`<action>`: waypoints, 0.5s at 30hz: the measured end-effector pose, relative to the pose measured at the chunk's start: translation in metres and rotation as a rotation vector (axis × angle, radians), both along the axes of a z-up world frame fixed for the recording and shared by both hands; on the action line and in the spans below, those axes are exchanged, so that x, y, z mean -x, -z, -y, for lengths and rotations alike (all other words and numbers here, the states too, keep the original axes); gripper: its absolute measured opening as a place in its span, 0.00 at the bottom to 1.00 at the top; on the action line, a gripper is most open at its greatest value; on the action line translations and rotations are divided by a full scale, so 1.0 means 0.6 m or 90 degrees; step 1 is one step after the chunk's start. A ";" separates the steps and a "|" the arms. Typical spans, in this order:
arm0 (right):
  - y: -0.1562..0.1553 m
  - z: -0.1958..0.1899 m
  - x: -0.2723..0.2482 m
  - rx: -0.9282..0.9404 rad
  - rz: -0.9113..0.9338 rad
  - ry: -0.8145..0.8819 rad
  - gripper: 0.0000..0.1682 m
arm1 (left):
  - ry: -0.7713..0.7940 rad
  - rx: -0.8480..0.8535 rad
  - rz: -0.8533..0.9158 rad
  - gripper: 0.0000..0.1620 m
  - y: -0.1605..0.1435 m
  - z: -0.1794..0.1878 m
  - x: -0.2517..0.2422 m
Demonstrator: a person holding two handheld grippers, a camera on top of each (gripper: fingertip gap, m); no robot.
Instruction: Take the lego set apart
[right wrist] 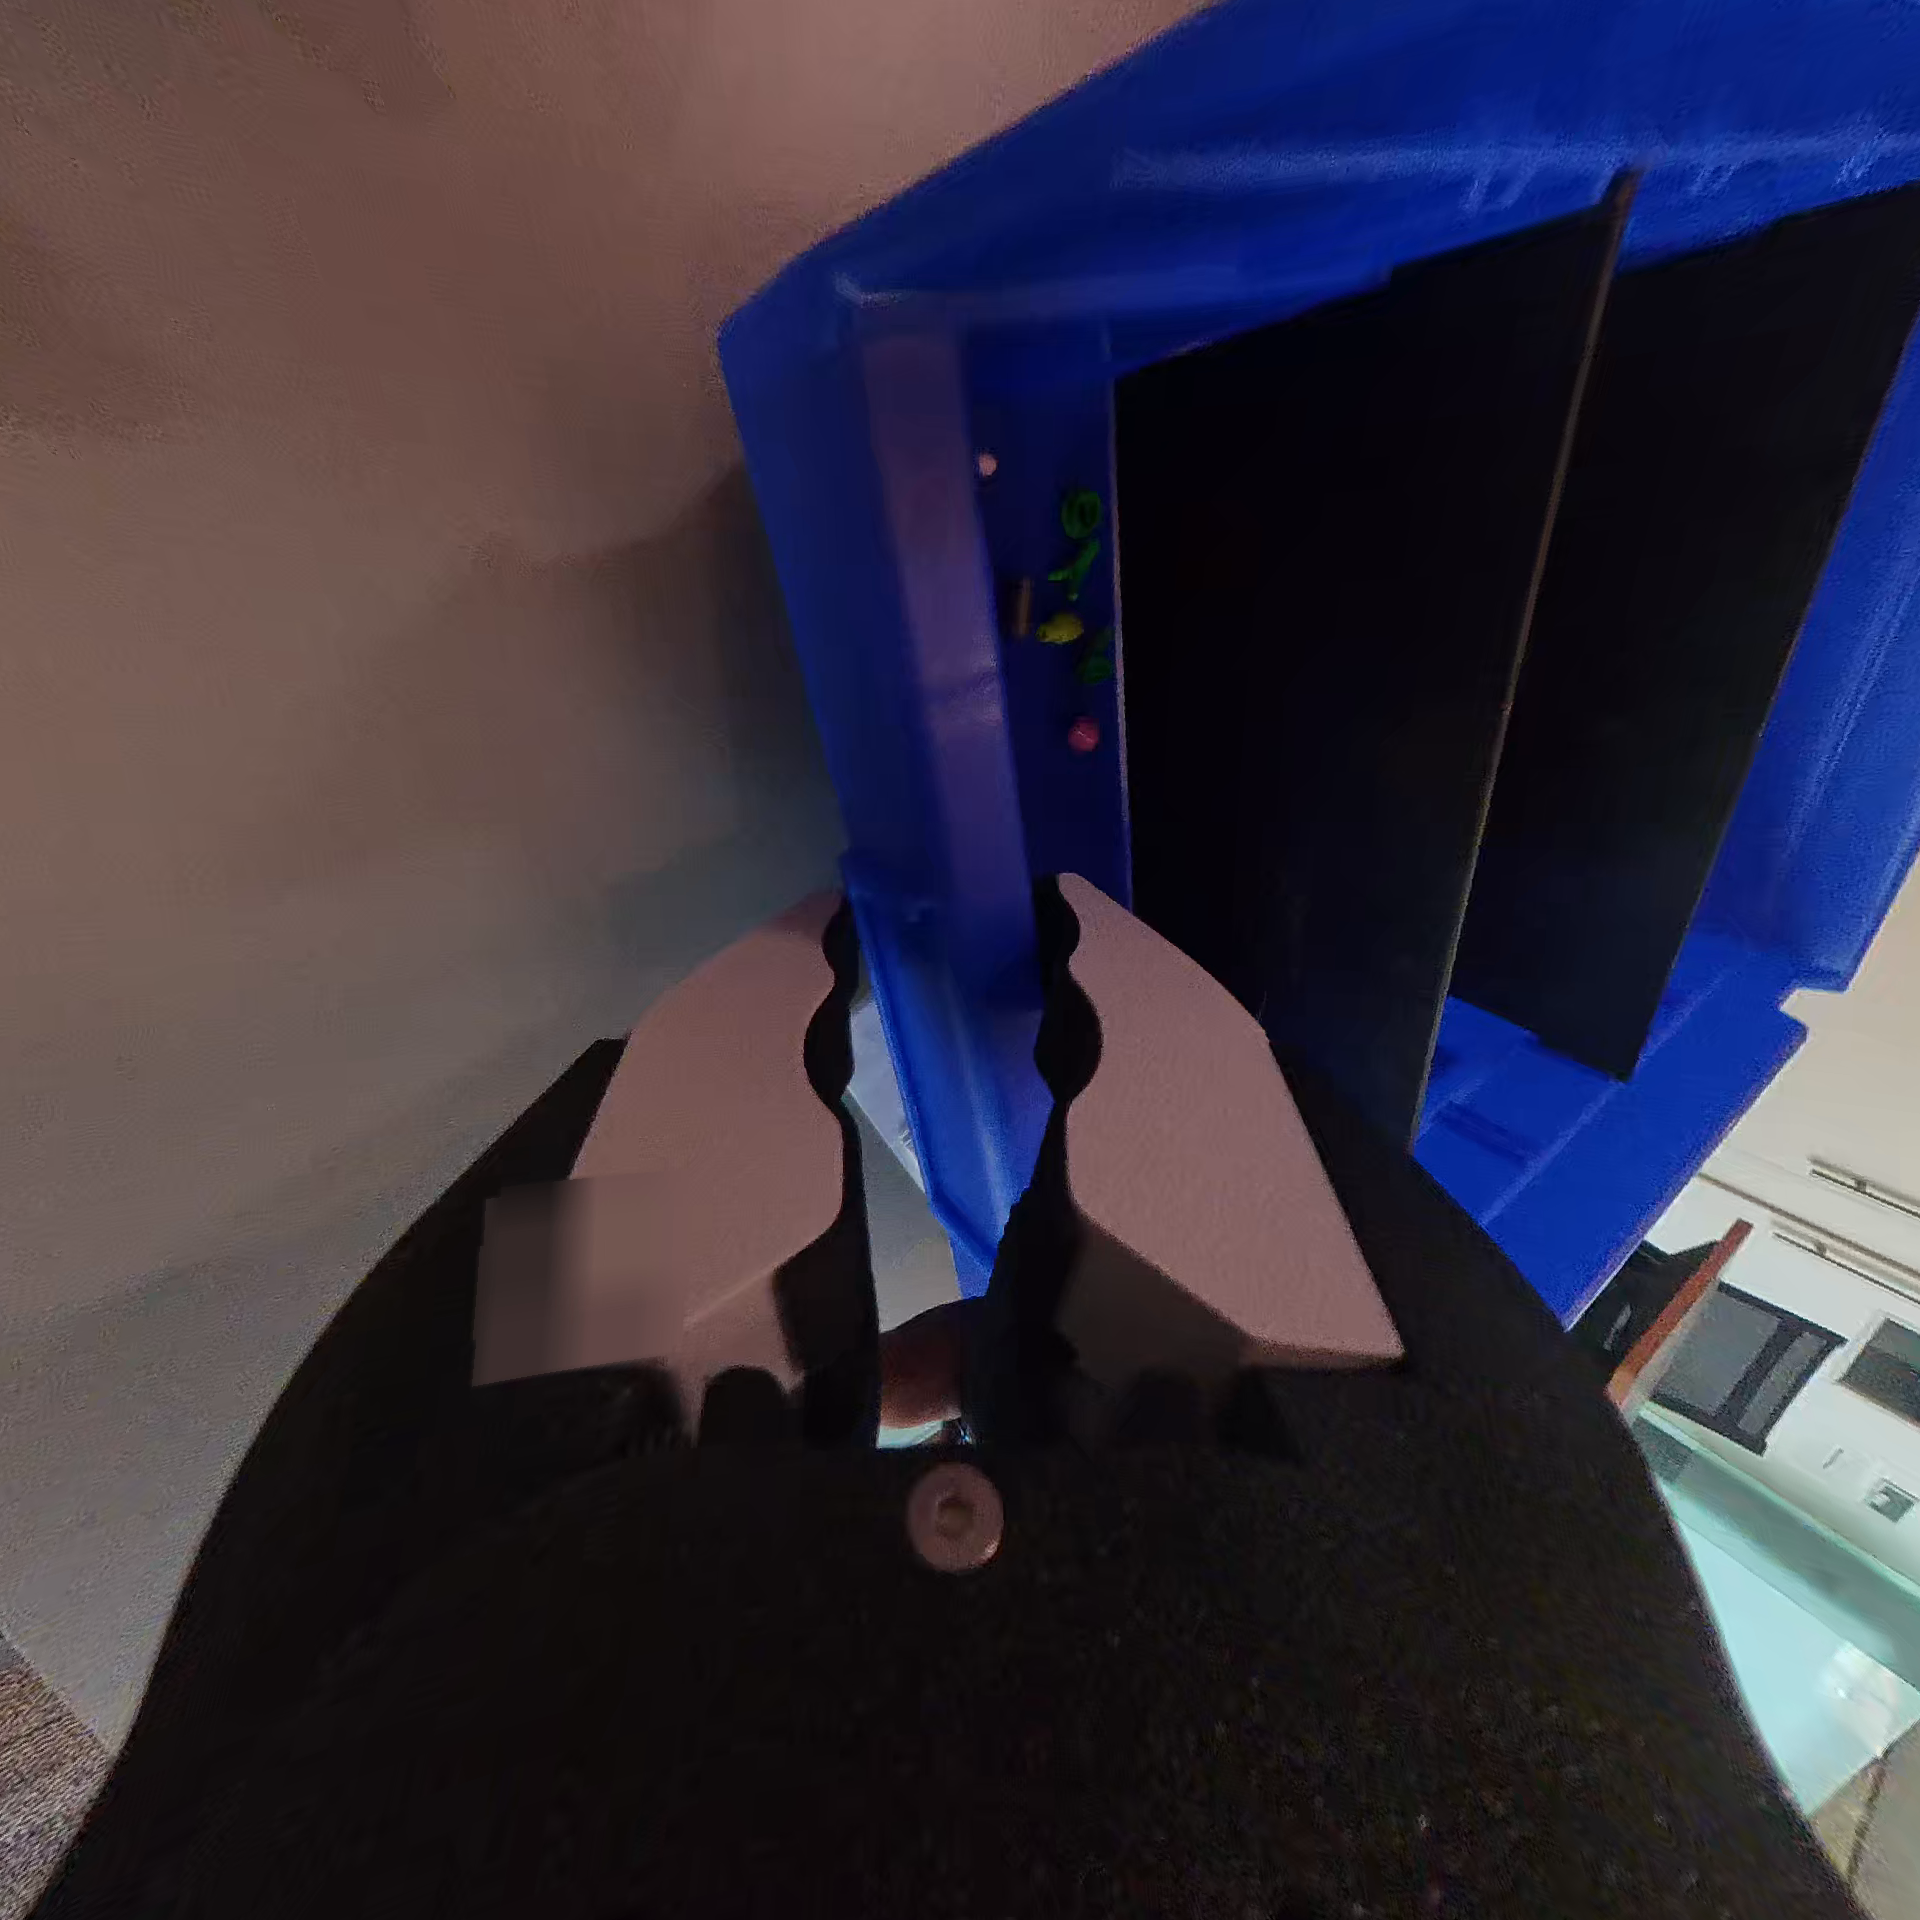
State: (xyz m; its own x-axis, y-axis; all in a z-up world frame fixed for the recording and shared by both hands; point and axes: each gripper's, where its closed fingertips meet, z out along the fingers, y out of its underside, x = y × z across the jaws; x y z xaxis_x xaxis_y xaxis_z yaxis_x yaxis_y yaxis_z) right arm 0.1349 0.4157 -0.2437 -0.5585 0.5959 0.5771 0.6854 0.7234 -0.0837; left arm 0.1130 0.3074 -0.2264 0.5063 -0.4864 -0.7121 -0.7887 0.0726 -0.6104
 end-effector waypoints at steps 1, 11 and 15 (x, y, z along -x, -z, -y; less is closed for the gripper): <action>-0.006 0.002 0.004 0.011 -0.001 -0.002 0.19 | -0.001 0.002 0.000 0.11 0.002 -0.001 0.001; -0.080 -0.003 0.102 0.039 -0.067 -0.037 0.19 | -0.085 0.052 -0.005 0.13 0.008 -0.069 0.033; -0.093 -0.006 0.115 0.048 -0.061 -0.042 0.19 | -0.076 0.042 -0.045 0.14 0.009 -0.138 0.027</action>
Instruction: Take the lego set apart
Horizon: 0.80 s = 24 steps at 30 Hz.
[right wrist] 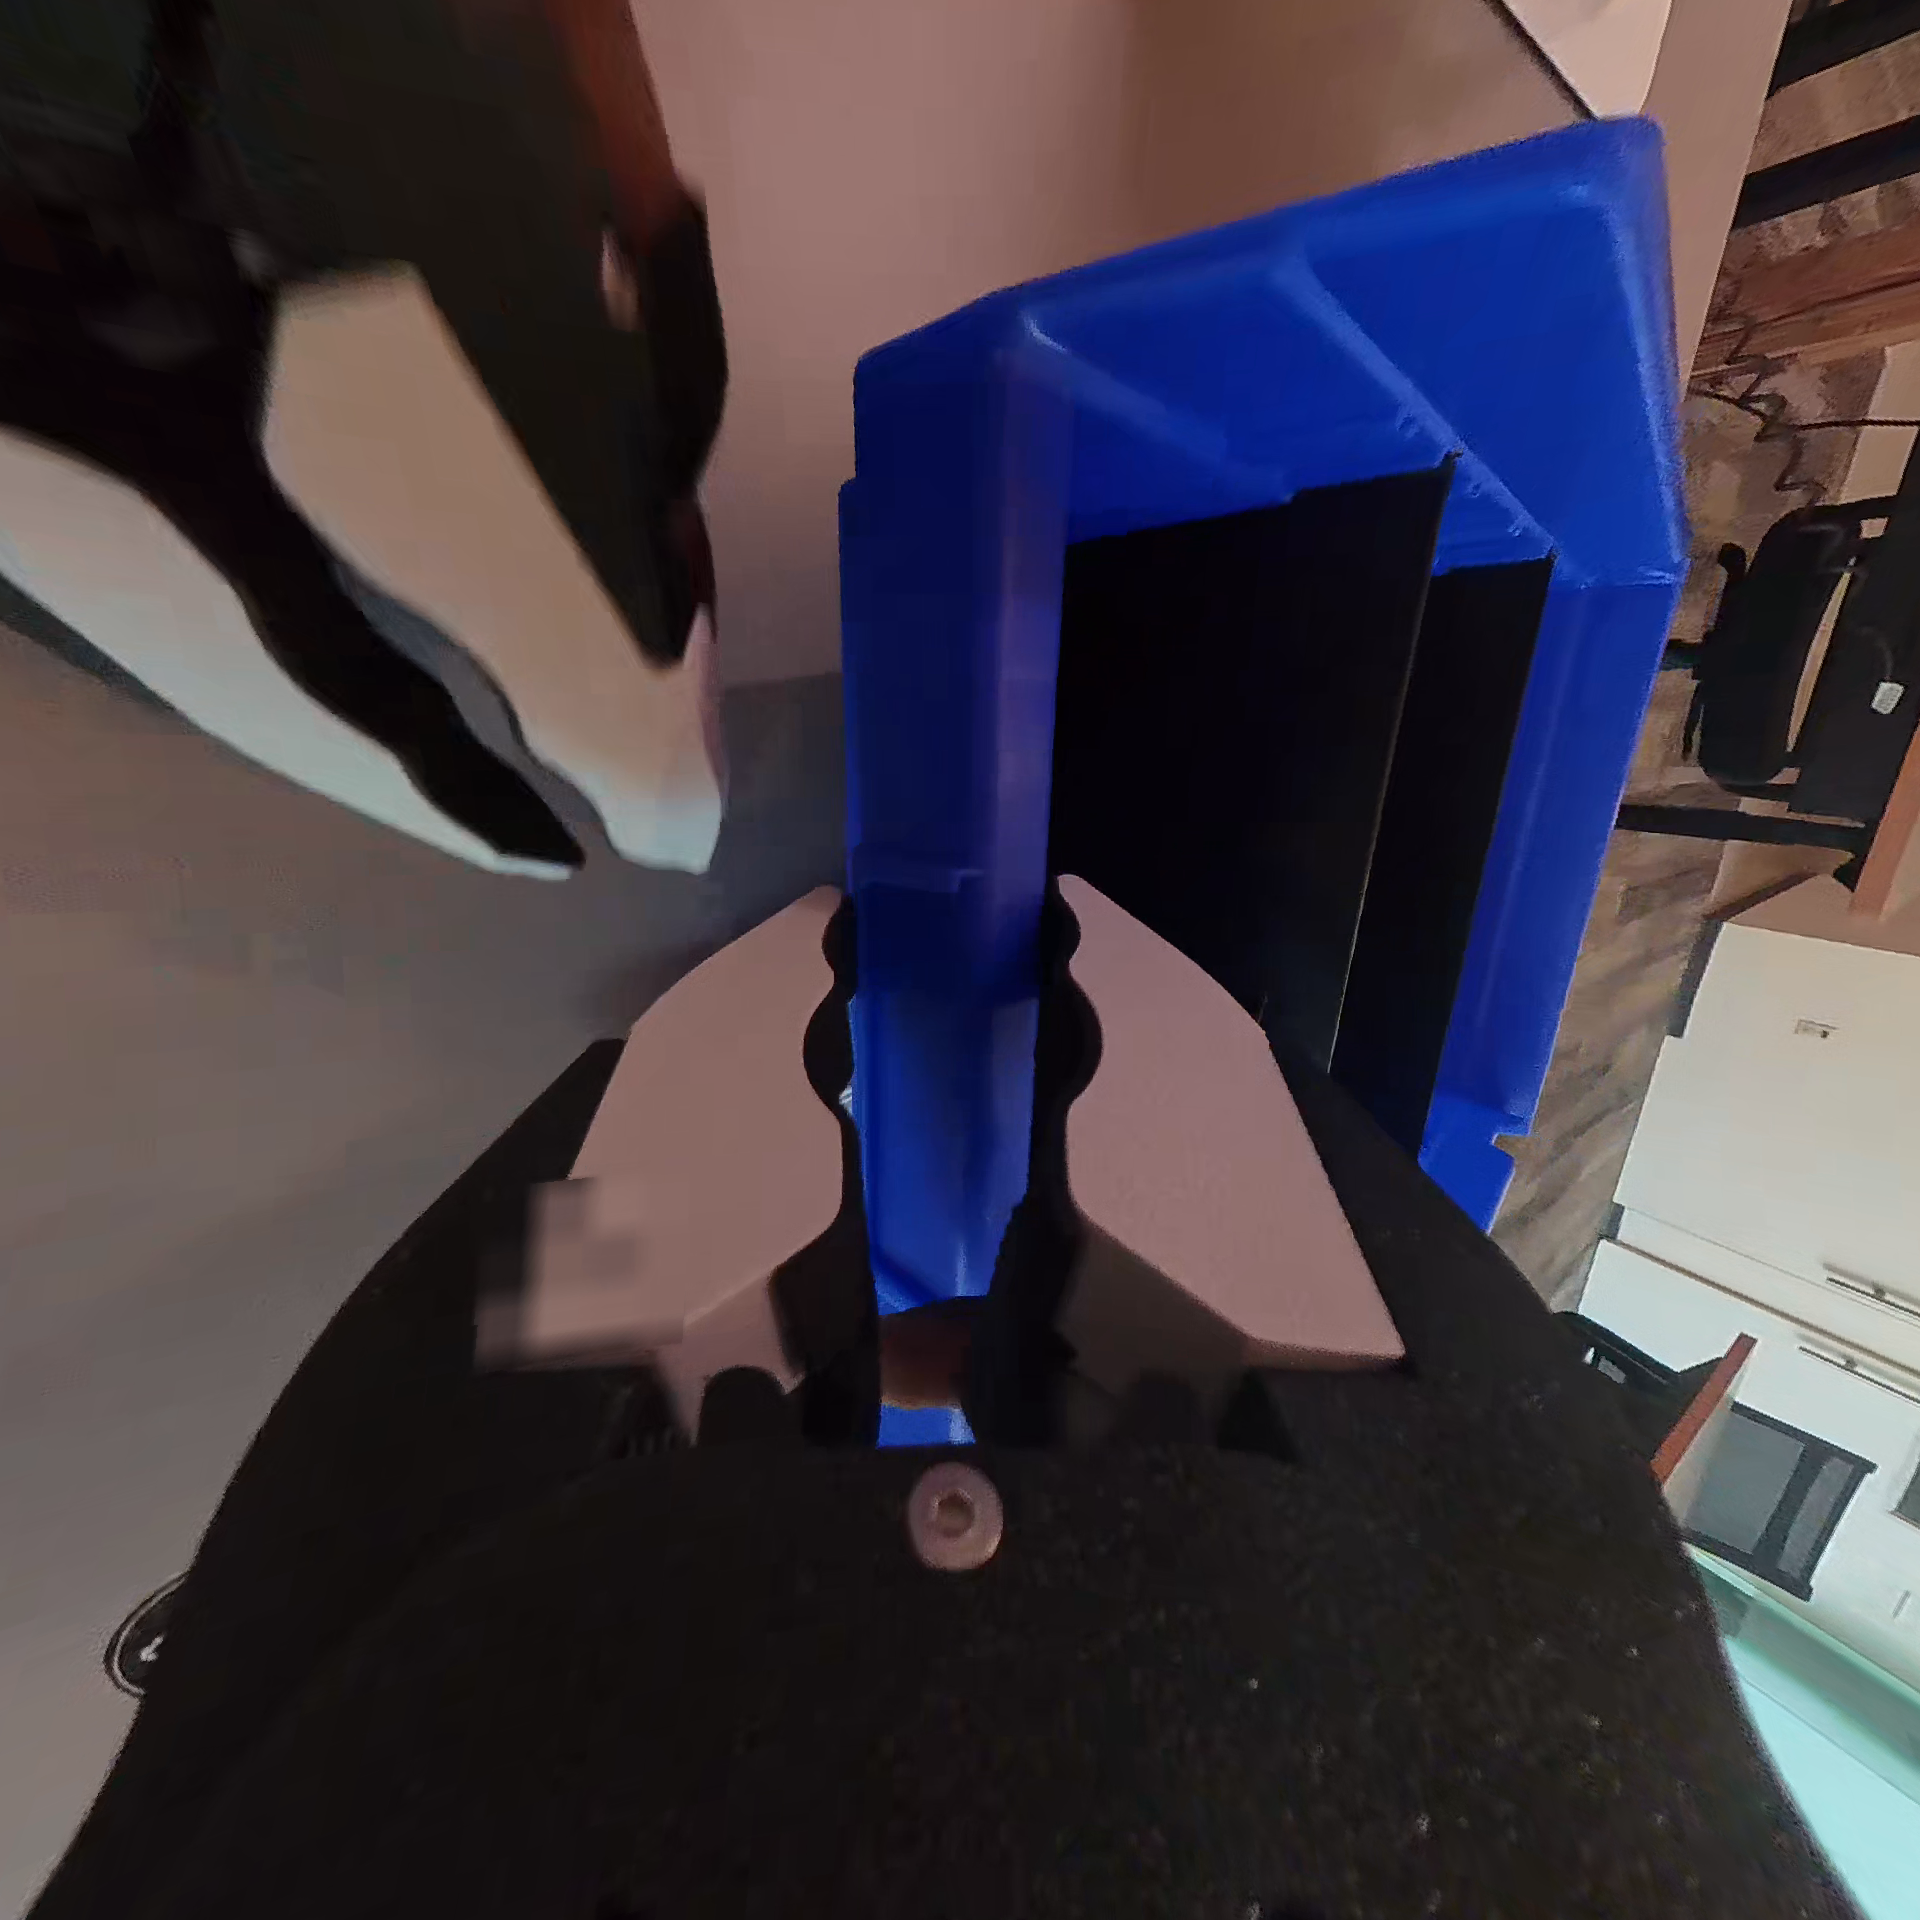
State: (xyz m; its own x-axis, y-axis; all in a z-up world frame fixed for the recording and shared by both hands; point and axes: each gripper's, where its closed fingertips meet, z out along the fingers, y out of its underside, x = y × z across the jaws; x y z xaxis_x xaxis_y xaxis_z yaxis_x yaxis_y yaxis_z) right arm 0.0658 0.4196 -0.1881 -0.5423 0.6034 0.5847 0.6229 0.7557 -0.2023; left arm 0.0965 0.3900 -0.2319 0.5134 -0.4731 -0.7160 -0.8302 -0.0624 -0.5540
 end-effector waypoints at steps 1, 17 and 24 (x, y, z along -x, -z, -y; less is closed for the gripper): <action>-0.008 -0.003 0.003 0.008 0.002 0.000 0.19 | 0.019 -0.009 -0.025 0.14 0.002 -0.011 -0.013; -0.052 -0.012 0.032 0.039 0.019 -0.011 0.19 | 0.008 0.093 -0.049 0.00 0.050 -0.083 -0.083; -0.040 -0.015 0.027 0.049 -0.001 0.009 0.19 | 0.150 0.138 -0.050 0.00 0.048 0.120 -0.105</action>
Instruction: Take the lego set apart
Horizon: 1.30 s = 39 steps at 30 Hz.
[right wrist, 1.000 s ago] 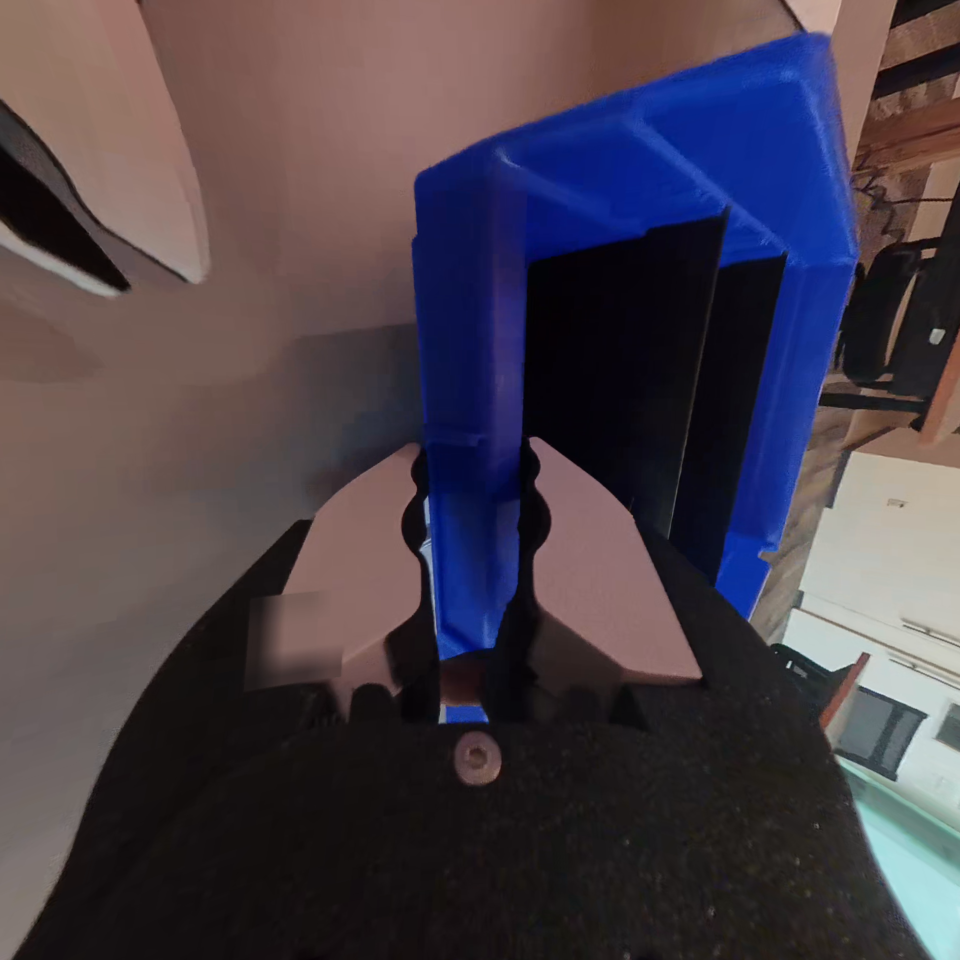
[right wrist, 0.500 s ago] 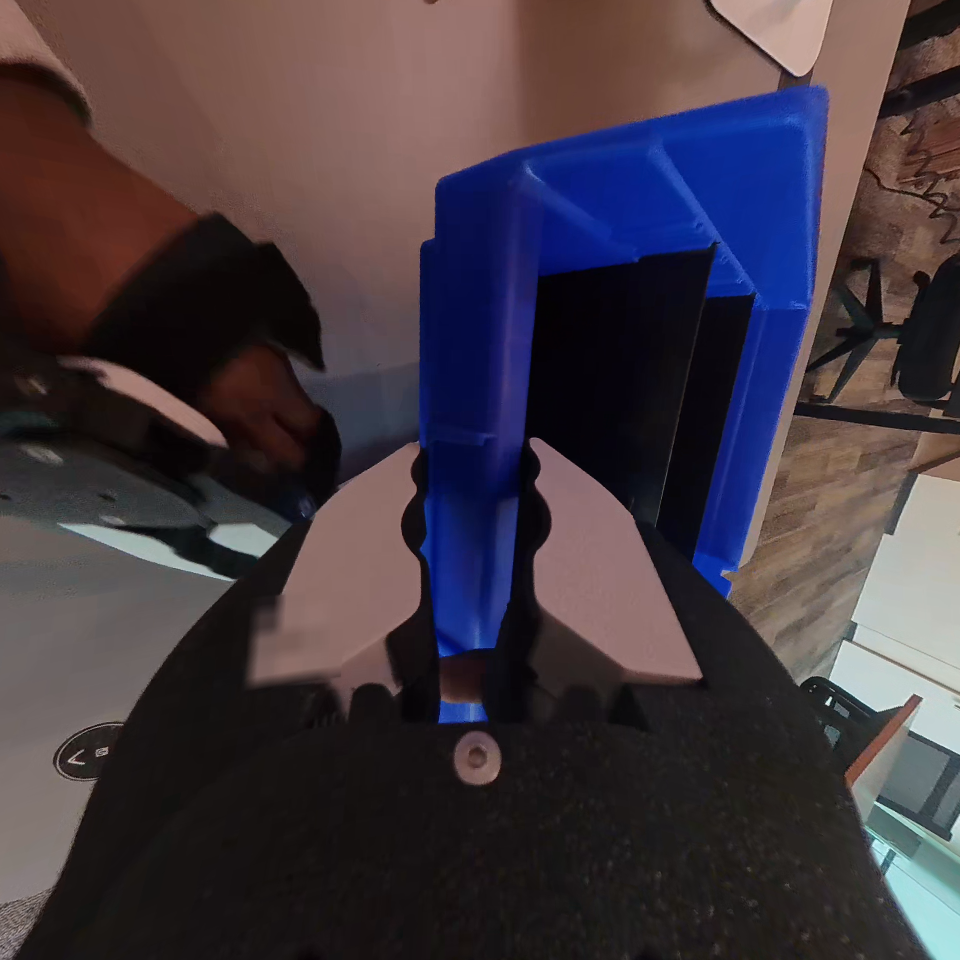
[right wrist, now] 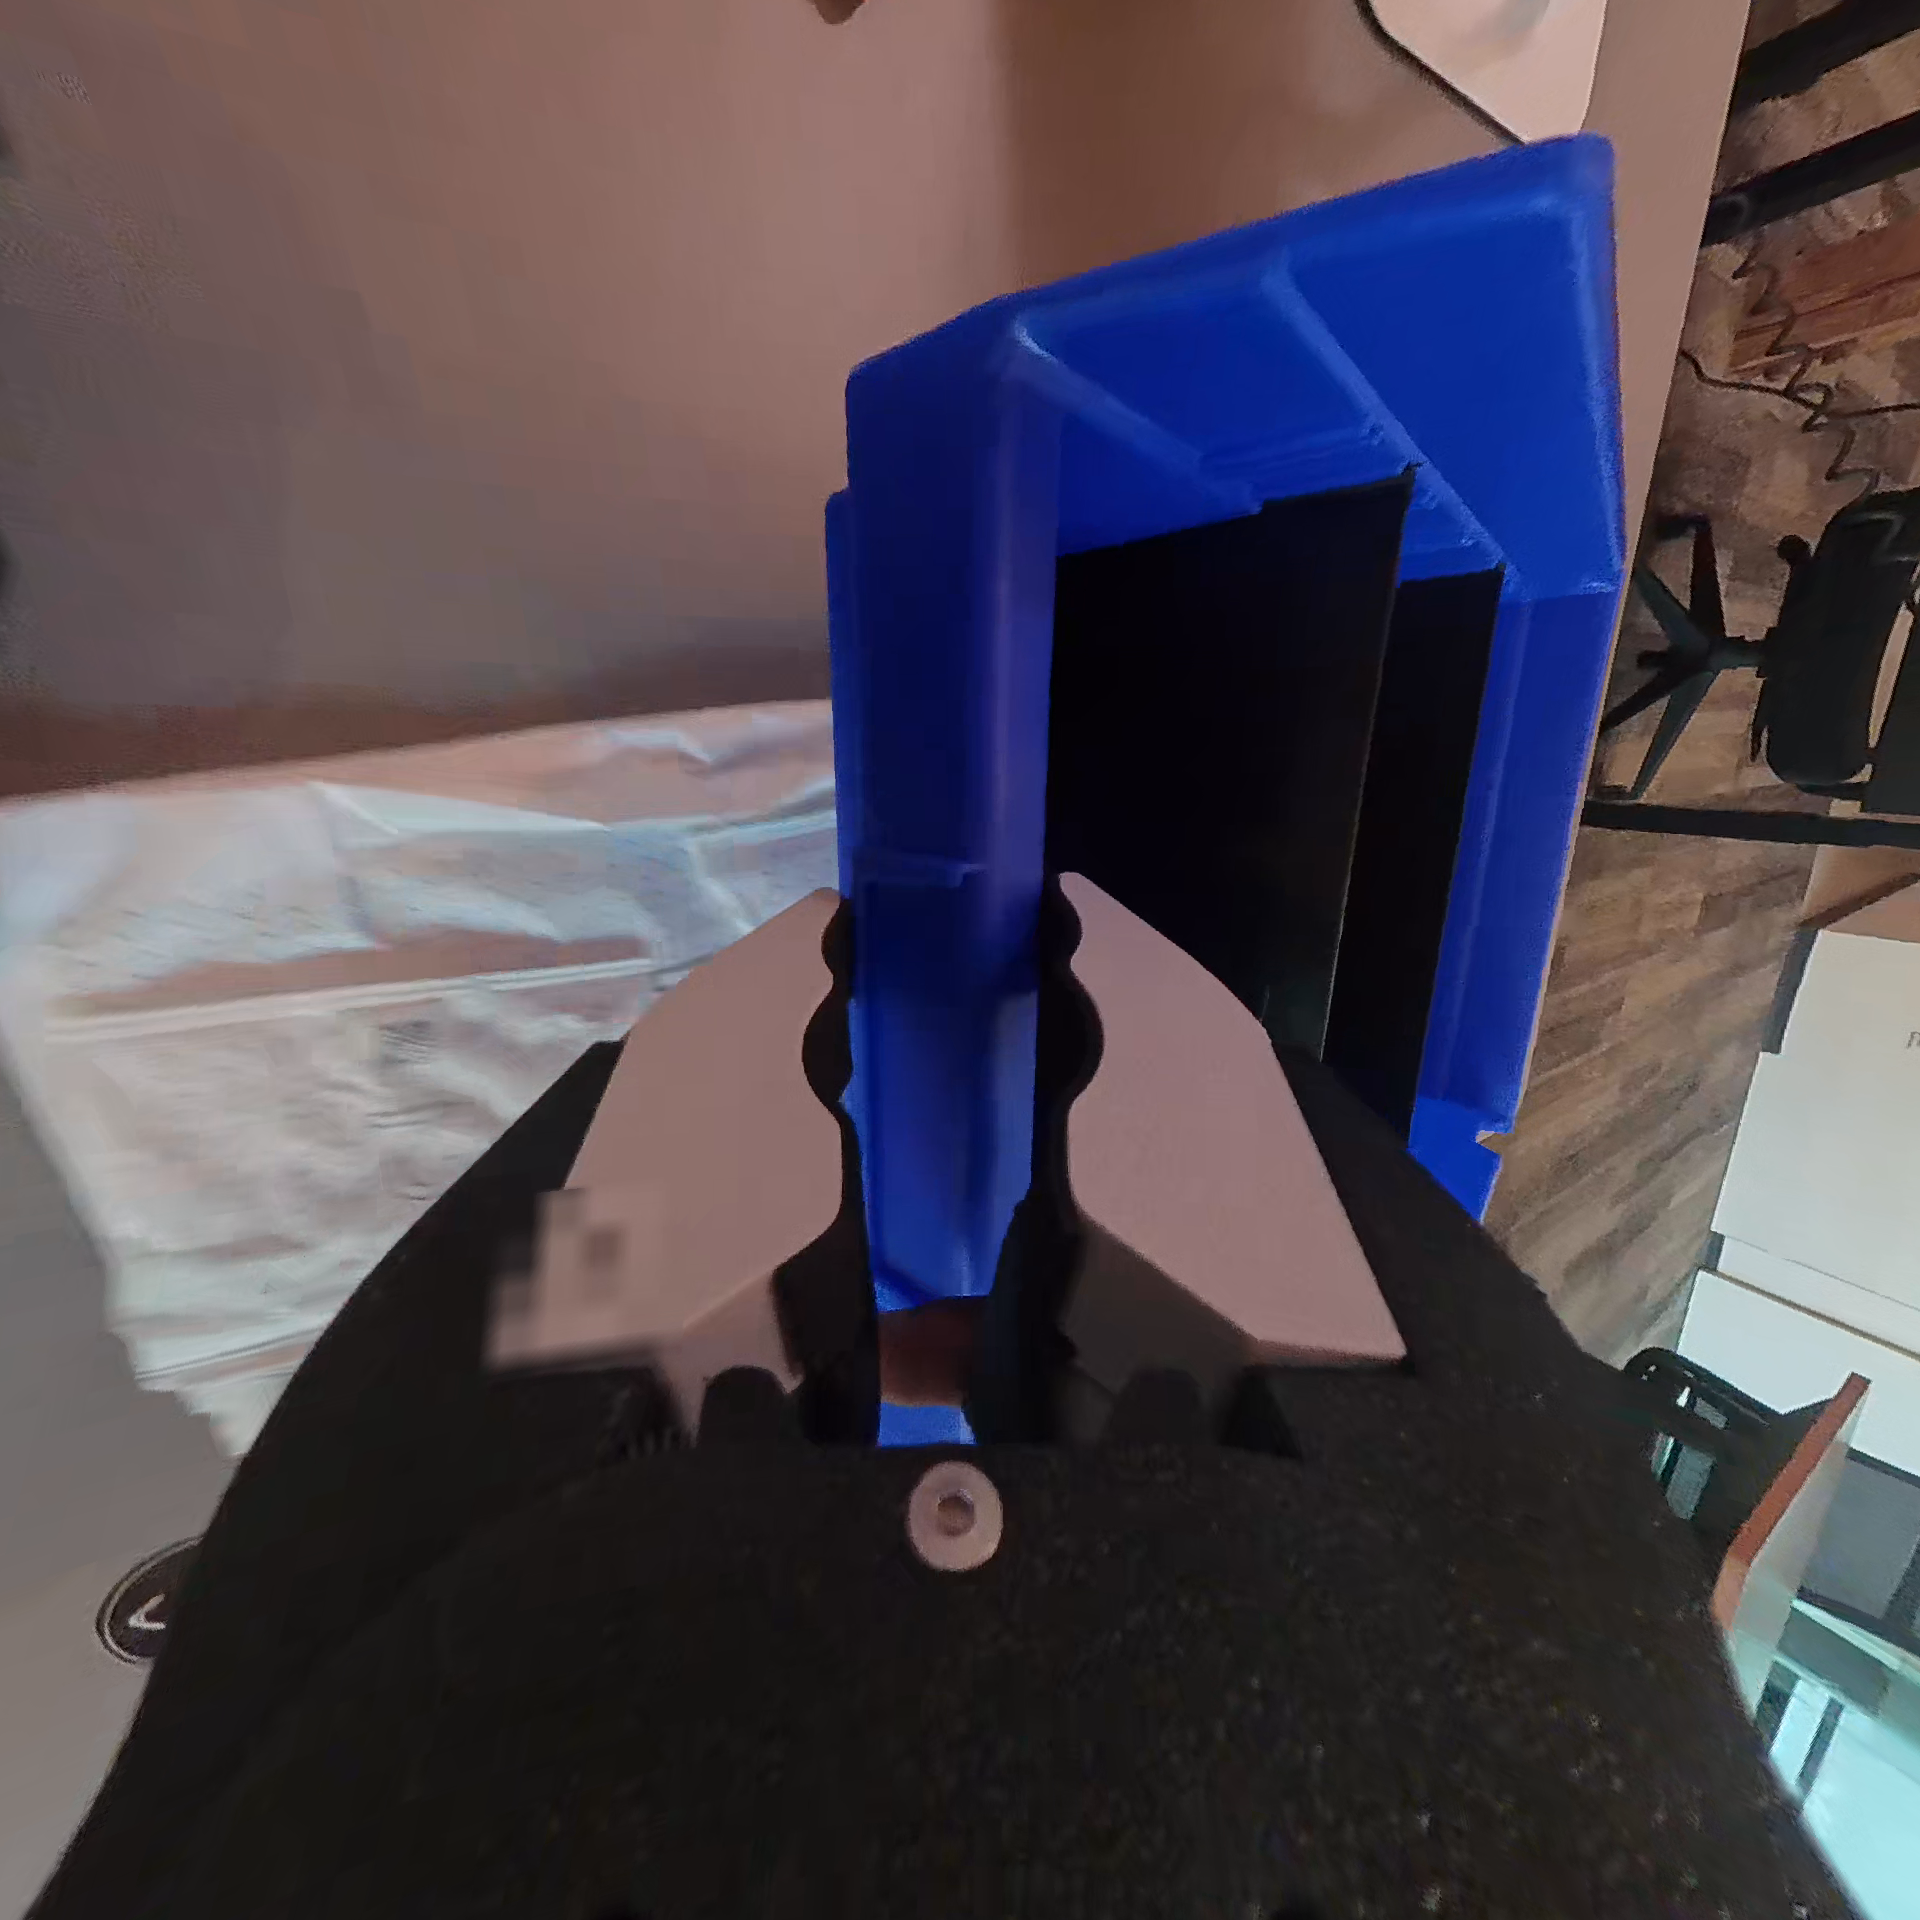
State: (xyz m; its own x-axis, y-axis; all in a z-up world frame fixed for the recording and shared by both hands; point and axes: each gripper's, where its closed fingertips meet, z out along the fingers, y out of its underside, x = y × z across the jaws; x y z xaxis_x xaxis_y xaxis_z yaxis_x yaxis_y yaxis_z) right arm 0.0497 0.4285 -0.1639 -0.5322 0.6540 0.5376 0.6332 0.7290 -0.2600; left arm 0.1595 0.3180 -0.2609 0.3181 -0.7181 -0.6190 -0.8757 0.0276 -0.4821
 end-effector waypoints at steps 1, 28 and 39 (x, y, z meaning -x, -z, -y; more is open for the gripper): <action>0.006 0.002 -0.003 0.000 -0.004 0.006 0.19 | 0.008 0.005 0.001 0.00 0.000 0.026 0.002; 0.099 0.205 -0.176 0.360 -0.187 0.363 0.25 | -0.085 0.049 0.277 0.13 -0.058 0.110 0.065; 0.139 0.246 -0.220 0.305 -0.039 0.179 0.29 | -0.076 0.045 0.210 0.11 -0.025 0.107 0.060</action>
